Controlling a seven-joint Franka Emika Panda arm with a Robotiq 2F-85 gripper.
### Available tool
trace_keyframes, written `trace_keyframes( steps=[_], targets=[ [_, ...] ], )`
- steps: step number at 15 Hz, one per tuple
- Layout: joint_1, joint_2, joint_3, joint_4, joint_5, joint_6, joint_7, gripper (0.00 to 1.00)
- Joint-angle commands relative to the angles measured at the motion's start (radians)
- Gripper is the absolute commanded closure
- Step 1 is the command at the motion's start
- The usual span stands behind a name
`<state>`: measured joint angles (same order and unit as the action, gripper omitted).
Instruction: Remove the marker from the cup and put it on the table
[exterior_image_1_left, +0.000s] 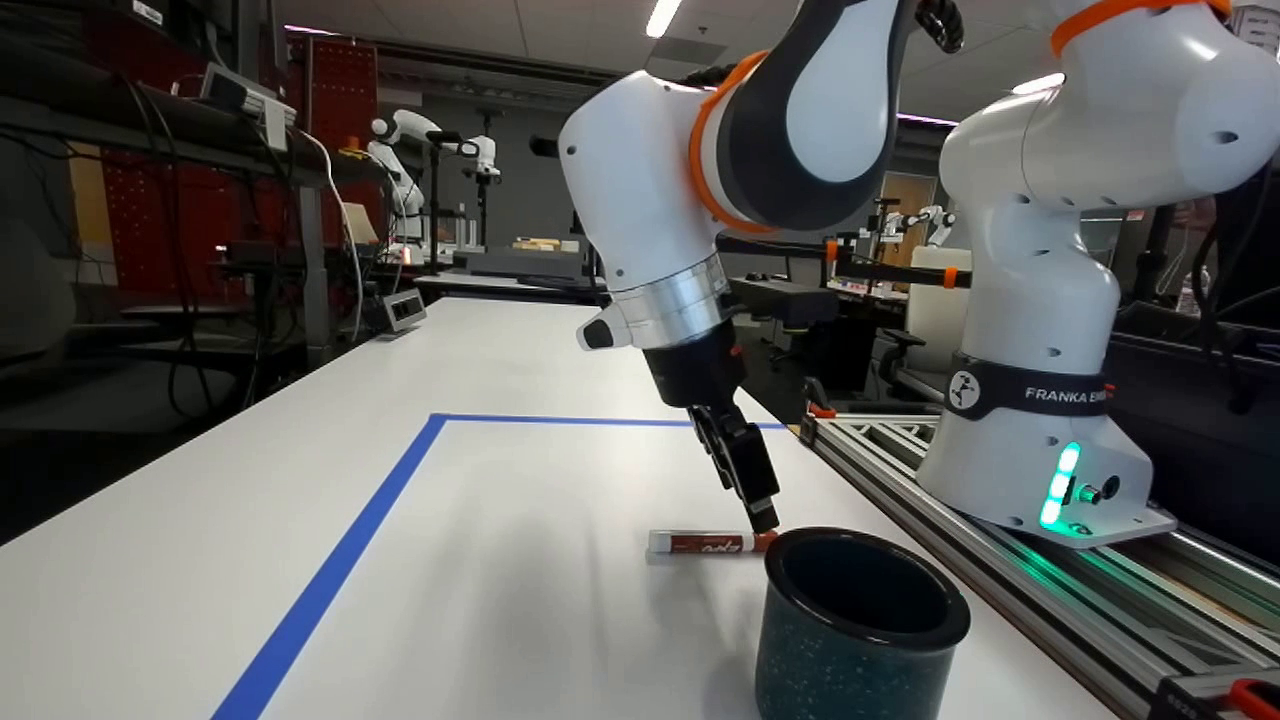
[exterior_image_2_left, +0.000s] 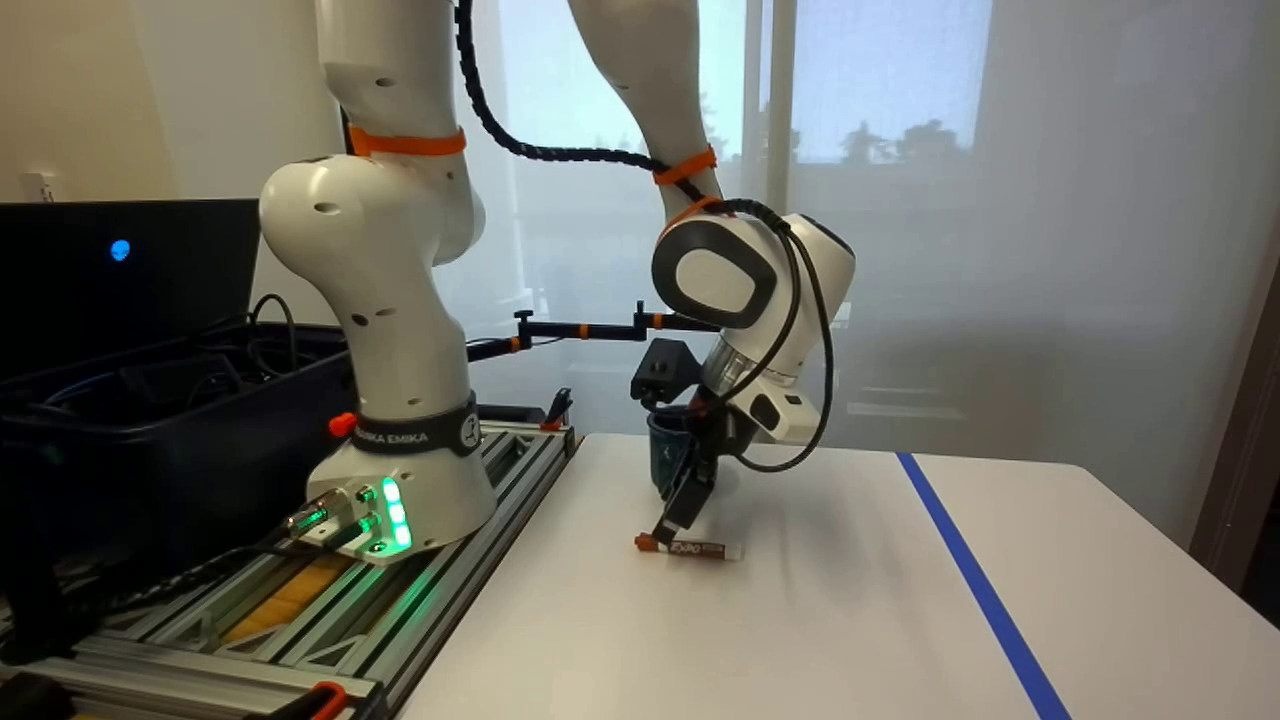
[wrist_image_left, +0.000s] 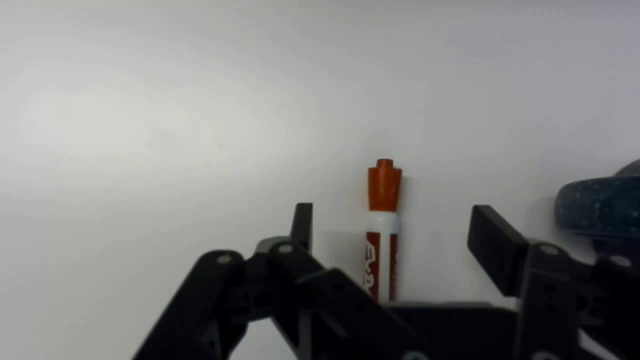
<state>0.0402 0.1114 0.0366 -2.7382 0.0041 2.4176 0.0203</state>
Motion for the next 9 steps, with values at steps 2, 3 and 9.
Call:
trace_keyframes(
  steps=[2,3,9],
  targets=[
    [0.015,-0.127,0.023,-0.017,0.02,-0.152,0.019,0.0],
    [0.018,-0.15,0.028,-0.018,0.024,-0.182,0.023,0.0],
    [0.016,-0.14,0.028,0.002,0.011,-0.204,0.018,0.0]
  ],
)
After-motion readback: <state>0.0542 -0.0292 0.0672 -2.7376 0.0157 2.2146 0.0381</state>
